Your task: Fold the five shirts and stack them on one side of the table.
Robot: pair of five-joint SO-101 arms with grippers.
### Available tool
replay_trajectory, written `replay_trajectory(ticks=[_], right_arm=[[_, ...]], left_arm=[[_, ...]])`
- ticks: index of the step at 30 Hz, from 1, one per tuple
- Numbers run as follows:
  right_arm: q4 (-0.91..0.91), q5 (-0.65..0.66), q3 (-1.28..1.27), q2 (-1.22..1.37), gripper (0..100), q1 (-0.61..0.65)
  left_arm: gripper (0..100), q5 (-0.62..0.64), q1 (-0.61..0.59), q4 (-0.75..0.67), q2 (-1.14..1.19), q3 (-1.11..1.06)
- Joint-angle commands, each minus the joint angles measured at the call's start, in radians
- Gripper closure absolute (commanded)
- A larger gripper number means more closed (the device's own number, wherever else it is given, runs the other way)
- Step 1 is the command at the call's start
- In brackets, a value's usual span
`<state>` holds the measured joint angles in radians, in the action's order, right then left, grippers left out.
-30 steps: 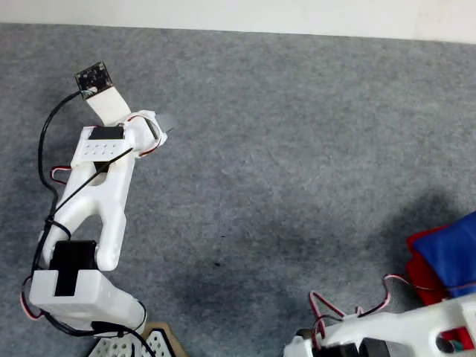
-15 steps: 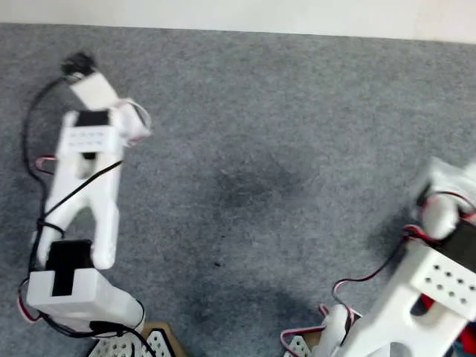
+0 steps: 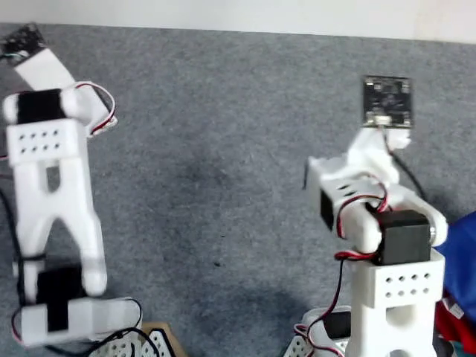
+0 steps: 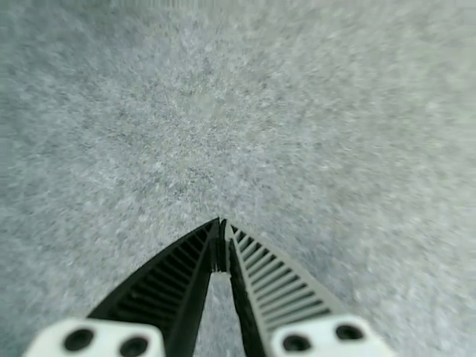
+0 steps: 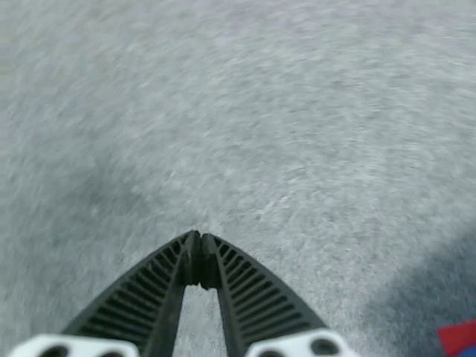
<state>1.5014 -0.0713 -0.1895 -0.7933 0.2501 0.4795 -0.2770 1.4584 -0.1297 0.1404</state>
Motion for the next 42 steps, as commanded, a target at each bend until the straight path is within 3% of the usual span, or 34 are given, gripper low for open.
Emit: replay_trajectory(ticks=[1, 6, 11, 18, 24, 32, 42], right_arm=[[0.019, 0.040, 0.033, -0.082, 99.1, 0.053], [-0.021, 0.049, -0.117, -0.306, 99.1, 0.059], [-0.139, 0.141, -0.364, -0.555, 99.1, 0.056], [-0.288, 0.212, -0.674, -0.808, 99.0, 0.053], [-0.444, 0.215, -0.897, -0.846, 98.9, 0.008], [-0.503, 0.215, -1.138, -0.846, 98.8, 0.008], [-0.501, 0.212, -1.411, -0.854, 98.8, 0.001]], left_arm=[[99, -0.075, 0.058, 0.074, -0.249, -0.012], [99, -0.117, 0.105, 0.075, -0.503, -0.188], [99, -0.118, 0.131, 0.066, -0.740, -0.380], [99, -0.166, 0.125, -0.155, -1.050, -0.751], [99, -0.305, 0.124, -0.390, -1.330, -1.122], [99, -0.367, 0.127, -0.482, -1.658, -1.517], [99, -0.407, 0.151, -0.589, -1.685, -1.781]])
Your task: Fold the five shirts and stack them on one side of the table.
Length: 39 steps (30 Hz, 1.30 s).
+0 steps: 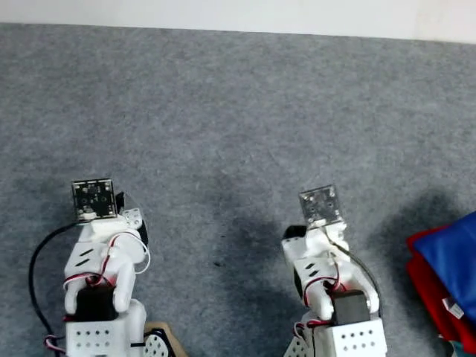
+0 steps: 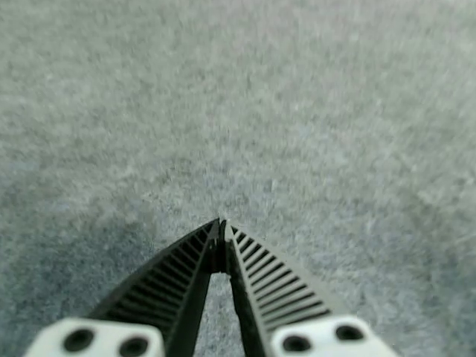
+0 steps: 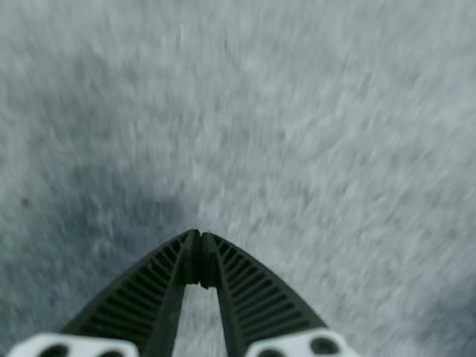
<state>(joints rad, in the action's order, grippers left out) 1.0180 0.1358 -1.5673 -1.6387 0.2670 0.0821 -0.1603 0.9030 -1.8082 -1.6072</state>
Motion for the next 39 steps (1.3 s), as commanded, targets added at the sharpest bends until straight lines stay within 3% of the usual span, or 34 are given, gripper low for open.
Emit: replay_trajectory(ticks=[1, 5, 11, 16, 39], right_arm=[[-0.018, 0.005, -0.053, -0.008, 98.8, -0.025], [-0.018, 0.005, -0.131, -0.008, 98.8, -0.048], [-0.005, 0.006, -0.214, -0.010, 98.8, -0.051], [0.125, 0.009, -0.209, -0.010, 98.8, -0.051], [0.157, 0.011, -0.209, -0.010, 98.8, -0.050]], left_arm=[[99, -0.009, 0.038, -0.032, -0.007, -0.042], [99, -0.009, 0.042, 0.020, -0.005, -0.085], [99, -0.009, 0.079, 0.250, -0.005, -0.087], [99, -0.008, 0.077, 0.446, -0.005, -0.087], [99, -0.009, 0.079, 0.440, -0.004, -0.087]])
